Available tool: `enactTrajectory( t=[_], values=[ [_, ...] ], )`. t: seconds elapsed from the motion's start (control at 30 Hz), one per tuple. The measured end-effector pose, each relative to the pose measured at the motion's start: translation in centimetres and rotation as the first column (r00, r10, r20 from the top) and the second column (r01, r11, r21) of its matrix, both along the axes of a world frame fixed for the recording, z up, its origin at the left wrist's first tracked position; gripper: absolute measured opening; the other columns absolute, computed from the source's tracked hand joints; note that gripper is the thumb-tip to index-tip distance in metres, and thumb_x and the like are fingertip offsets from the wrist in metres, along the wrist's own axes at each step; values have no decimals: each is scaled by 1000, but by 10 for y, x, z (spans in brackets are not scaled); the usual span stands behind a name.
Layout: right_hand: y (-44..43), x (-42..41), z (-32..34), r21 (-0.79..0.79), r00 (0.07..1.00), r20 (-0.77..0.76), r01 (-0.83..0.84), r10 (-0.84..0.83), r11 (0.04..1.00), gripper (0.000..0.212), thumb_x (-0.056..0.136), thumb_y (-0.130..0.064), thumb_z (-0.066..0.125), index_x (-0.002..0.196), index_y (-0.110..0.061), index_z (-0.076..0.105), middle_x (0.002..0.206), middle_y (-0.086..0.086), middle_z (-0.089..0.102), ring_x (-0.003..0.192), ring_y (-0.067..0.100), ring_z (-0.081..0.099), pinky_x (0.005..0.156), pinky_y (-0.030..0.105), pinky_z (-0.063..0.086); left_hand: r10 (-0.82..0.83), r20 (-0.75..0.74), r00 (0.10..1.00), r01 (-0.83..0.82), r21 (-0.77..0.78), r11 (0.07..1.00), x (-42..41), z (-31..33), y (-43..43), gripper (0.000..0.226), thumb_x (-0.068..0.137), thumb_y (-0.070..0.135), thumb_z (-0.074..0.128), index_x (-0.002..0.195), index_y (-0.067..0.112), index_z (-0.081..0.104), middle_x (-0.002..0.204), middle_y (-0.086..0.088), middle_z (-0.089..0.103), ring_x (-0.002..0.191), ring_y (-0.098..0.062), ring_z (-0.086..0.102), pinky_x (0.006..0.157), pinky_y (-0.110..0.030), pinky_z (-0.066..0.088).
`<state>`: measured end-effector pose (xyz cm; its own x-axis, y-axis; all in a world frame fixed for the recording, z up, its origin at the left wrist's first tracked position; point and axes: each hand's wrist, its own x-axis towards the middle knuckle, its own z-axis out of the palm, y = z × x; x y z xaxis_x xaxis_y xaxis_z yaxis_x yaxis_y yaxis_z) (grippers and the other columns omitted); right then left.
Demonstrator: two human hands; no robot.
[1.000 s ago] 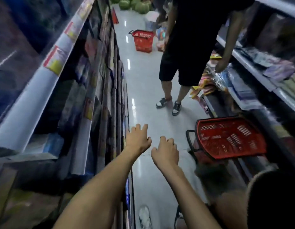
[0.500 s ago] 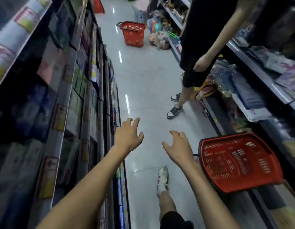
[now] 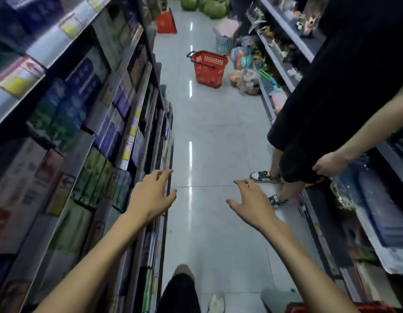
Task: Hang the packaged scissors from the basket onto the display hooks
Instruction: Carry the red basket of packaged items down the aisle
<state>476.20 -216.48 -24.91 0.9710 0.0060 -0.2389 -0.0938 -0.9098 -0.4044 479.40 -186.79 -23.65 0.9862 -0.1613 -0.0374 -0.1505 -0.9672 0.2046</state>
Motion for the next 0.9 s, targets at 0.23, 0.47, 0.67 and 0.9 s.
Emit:
enactTrajectory(
  t=[0.23, 0.47, 0.67, 0.9],
  values=[
    [-14, 178, -15, -29, 998, -10, -68, 68, 997, 70, 91, -53, 61, 151, -25, 40, 150, 3, 40, 136, 25, 45, 109, 40, 40, -24, 25, 999, 24, 4, 1000, 154, -9, 4, 64, 93, 55, 53, 150, 31, 41, 141, -2, 54, 122, -26, 57, 88, -42, 52],
    [-9, 356, -14, -66, 995, -58, -88, 84, 994, 76, 92, -59, 59, 155, -24, 36, 159, 5, 34, 146, 24, 35, 115, 42, 35, -24, -5, 1000, 24, 15, 1000, 338, -17, 21, 74, 83, 64, 38, 147, 29, 45, 139, -6, 54, 126, -28, 55, 97, -46, 50],
    [-14, 499, 4, -47, 999, 1, -35, 35, 998, 79, 93, -62, 56, 158, -25, 30, 165, 9, 25, 154, 22, 18, 122, 40, 24, -43, 21, 999, 42, 31, 999, 494, 2, 14, 74, 82, 64, 40, 145, 27, 48, 141, -9, 54, 133, -29, 50, 103, -48, 47],
    [-48, 666, 0, -39, 999, 42, 36, -34, 999, 84, 92, -67, 53, 160, -26, 25, 166, 9, 22, 155, 23, 16, 122, 40, 20, -74, 72, 995, 71, 45, 996, 674, 5, -21, 77, 85, 68, 35, 151, 30, 41, 150, -10, 48, 139, -28, 46, 110, -48, 43]
  ],
)
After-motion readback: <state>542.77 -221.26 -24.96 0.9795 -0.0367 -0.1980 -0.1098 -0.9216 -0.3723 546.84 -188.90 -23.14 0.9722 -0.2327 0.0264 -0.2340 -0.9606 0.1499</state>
